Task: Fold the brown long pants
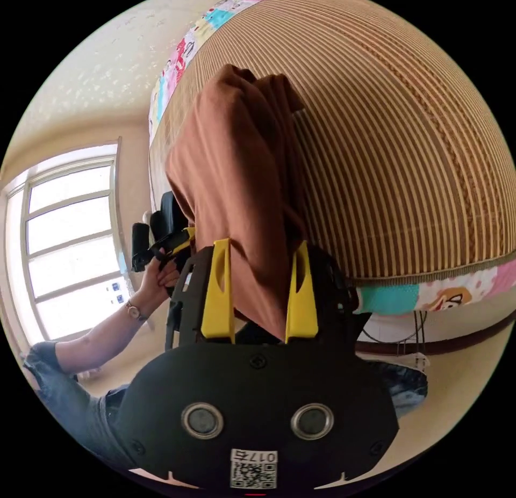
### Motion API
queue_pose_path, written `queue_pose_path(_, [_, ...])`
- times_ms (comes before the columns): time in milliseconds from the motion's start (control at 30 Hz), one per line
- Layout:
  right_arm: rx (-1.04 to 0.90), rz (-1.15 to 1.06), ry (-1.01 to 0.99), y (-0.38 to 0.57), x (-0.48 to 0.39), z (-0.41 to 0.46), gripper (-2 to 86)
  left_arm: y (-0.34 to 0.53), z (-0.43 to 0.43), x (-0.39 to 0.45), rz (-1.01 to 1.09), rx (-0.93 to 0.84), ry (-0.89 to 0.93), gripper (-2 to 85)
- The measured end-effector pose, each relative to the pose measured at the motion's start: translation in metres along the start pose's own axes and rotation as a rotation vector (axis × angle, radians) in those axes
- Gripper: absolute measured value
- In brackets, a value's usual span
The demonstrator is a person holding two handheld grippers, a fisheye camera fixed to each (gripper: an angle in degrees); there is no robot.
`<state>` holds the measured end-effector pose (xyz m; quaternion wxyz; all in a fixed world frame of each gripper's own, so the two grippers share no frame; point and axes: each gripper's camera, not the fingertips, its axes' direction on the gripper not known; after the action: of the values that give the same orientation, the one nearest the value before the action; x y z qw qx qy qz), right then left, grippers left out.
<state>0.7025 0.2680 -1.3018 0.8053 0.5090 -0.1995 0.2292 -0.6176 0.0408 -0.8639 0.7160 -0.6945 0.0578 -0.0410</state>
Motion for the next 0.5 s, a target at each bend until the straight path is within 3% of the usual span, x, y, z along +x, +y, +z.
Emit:
queue_pose_path(100, [0.023,0.093,0.069,0.034,-0.003,0.01,14.0,0.023,-0.009,-0.027,-0.092,-0.011,0.038,5.4])
queue_pose_path(167, [-0.068,0.207,-0.08,0.053,0.008,0.01,11.1,0.031,-0.021,-0.037,-0.088,-0.058,0.16,5.0])
queue_pose_path(233, [-0.082,0.173,-0.198,0.074,0.003,-0.002,9.3,0.042,-0.044,-0.032,-0.058,-0.095,0.297,4.7])
queue_pose_path(500, [0.13,0.078,-0.488,0.177,-0.023,-0.115,5.7,0.06,-0.074,0.032,0.161,-0.223,0.379,5.0])
